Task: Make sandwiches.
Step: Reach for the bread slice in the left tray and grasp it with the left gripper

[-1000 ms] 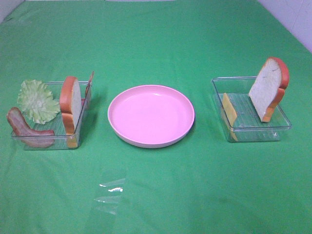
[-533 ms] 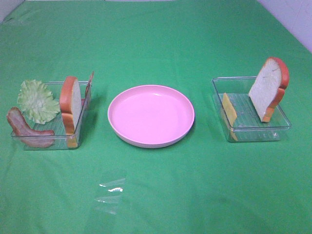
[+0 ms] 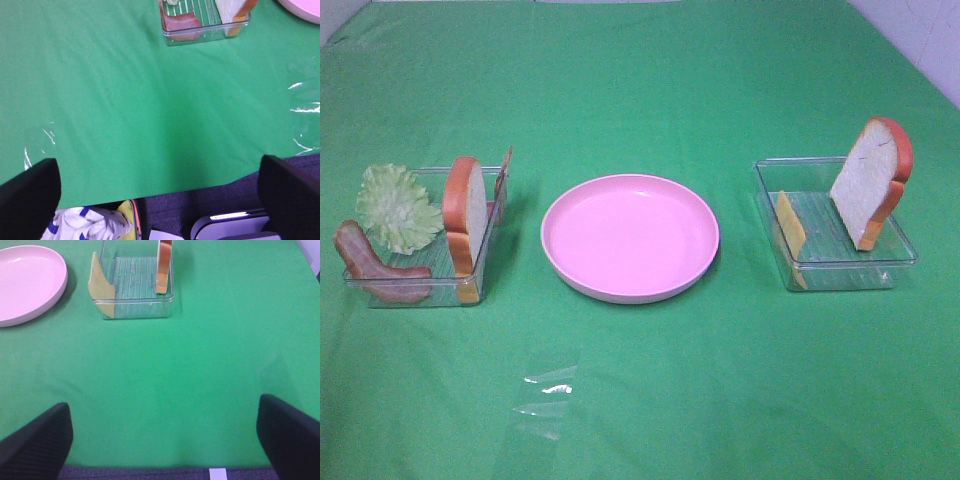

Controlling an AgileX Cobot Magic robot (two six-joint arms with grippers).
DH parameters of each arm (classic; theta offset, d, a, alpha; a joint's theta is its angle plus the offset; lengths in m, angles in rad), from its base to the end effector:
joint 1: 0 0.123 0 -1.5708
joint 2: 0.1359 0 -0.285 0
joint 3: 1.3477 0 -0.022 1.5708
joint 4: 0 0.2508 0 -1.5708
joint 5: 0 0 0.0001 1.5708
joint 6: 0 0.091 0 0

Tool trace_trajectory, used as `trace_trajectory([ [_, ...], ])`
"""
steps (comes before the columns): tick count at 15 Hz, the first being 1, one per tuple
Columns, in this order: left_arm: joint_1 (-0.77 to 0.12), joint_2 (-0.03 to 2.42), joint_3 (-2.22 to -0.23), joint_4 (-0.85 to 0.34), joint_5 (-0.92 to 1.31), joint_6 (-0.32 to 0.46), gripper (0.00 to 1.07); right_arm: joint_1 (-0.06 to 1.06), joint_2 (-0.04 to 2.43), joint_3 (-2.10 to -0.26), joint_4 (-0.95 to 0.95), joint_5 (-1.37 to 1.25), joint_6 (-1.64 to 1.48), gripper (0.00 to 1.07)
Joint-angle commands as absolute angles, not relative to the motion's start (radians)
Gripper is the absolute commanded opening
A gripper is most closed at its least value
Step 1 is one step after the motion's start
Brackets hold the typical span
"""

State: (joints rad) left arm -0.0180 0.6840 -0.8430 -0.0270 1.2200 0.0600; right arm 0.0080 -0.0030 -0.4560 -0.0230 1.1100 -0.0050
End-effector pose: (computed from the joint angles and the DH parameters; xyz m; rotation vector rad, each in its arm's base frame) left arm 0.0944 -0.0040 0.3385 0.0973 2.5423 -0.0195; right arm -0.0027 -0.0019 0.2611 -0.0127 2.1344 -0.0262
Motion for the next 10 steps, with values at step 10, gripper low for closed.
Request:
trace_trajectory([
  [10,-0.328,1.783,-1.569,0.0,1.314,-0.102,1.01,0.008,-0.03,-0.453,-0.025,1.107,-0.011,0.96],
])
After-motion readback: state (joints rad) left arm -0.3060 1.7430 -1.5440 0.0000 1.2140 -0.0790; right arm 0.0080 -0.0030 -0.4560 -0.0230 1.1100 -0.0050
